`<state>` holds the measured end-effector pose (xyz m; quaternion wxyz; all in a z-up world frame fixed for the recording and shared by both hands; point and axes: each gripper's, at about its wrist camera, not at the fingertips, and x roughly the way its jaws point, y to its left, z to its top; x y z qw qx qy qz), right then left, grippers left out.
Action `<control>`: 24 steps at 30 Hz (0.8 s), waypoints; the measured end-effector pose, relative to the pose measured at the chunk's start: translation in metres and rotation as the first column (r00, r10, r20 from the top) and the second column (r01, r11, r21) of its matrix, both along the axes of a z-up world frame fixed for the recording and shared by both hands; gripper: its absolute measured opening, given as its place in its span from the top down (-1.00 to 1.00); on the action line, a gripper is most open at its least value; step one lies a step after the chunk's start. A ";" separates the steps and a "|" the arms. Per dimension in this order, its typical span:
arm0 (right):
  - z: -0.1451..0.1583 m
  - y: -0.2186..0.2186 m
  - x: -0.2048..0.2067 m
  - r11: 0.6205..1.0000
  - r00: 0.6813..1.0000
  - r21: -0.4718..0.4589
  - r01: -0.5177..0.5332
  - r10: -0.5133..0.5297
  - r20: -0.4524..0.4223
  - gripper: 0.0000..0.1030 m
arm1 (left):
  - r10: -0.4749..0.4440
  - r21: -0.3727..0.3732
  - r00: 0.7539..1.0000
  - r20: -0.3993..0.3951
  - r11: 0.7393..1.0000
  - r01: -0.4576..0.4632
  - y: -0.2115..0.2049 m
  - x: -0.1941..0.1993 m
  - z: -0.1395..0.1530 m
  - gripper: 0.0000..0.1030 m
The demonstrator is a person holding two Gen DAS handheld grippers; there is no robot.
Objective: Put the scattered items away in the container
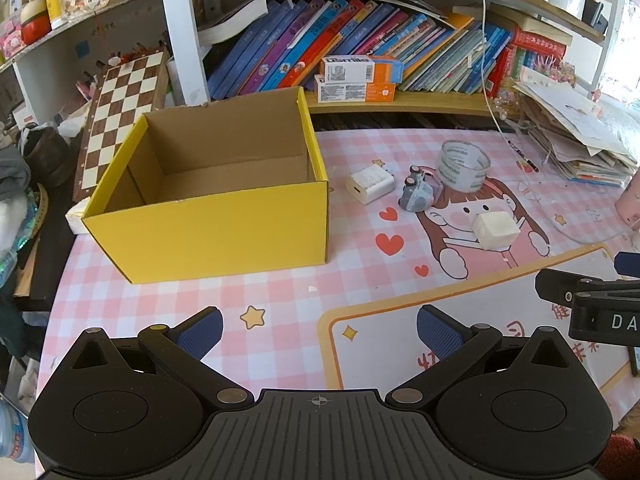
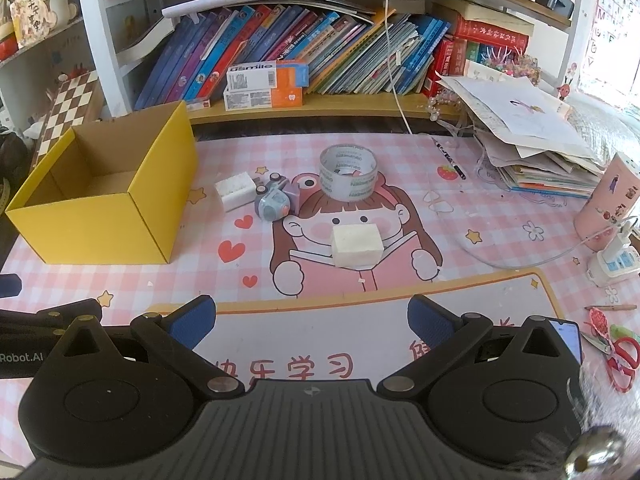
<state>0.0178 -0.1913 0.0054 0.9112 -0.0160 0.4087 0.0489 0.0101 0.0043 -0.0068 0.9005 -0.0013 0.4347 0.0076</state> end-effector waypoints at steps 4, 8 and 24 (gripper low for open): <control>0.000 0.000 0.002 1.000 1.000 -0.001 -0.003 0.003 -0.004 -1.00 | -0.006 -0.004 1.000 -0.003 1.000 0.006 0.000 0.001 -0.001 -1.00; -0.002 0.001 0.004 1.000 1.000 -0.002 -0.008 0.008 -0.009 -1.00 | -0.009 -0.006 1.000 -0.006 1.000 0.009 -0.001 0.002 -0.001 -1.00; -0.007 0.001 0.015 0.999 0.999 -0.003 -0.041 0.040 -0.030 -1.00 | -0.010 -0.025 0.999 -0.033 1.000 0.009 -0.003 0.009 -0.006 -1.00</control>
